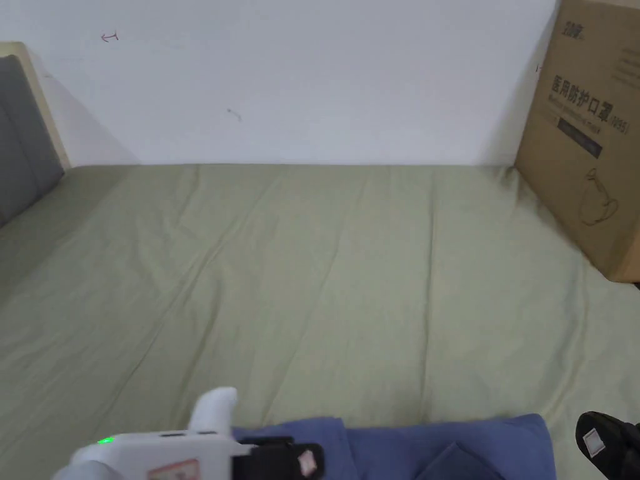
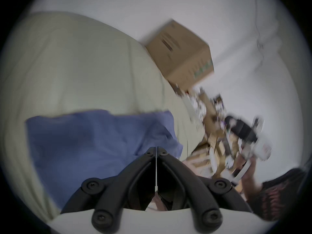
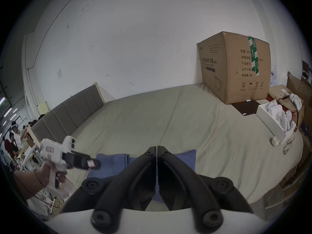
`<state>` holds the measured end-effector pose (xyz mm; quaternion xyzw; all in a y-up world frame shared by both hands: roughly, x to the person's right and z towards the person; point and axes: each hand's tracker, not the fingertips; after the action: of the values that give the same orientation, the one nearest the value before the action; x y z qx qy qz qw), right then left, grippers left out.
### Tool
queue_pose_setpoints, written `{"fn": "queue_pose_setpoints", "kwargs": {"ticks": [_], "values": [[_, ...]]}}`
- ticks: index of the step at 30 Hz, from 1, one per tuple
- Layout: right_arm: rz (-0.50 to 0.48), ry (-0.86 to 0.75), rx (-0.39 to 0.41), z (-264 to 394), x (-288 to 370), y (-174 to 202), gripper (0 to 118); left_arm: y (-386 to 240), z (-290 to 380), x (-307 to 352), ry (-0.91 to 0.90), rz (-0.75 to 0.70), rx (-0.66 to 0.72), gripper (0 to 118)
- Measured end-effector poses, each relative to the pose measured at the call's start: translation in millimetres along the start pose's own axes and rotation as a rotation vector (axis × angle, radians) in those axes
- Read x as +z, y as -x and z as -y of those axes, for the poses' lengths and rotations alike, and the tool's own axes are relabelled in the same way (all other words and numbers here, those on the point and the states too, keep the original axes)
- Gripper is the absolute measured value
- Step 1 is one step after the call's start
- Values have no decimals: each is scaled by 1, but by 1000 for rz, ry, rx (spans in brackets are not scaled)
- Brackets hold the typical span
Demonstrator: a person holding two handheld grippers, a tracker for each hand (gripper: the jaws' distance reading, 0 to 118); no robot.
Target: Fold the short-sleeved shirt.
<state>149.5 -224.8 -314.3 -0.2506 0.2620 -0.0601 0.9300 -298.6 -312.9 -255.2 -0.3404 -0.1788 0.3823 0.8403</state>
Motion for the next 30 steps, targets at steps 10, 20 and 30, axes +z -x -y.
{"fn": "queue_pose_setpoints", "kwargs": {"ticks": [10,20,30], "values": [[-7,37,21,5,-20,23,1,137,-3,64,-106,6,236,118],[-5,110,113,1,-33,51,1,178,22,-41,58,441,527,118],[-32,138,133,1,-42,66,1,164,11,-49,129,107,327,6]]}}
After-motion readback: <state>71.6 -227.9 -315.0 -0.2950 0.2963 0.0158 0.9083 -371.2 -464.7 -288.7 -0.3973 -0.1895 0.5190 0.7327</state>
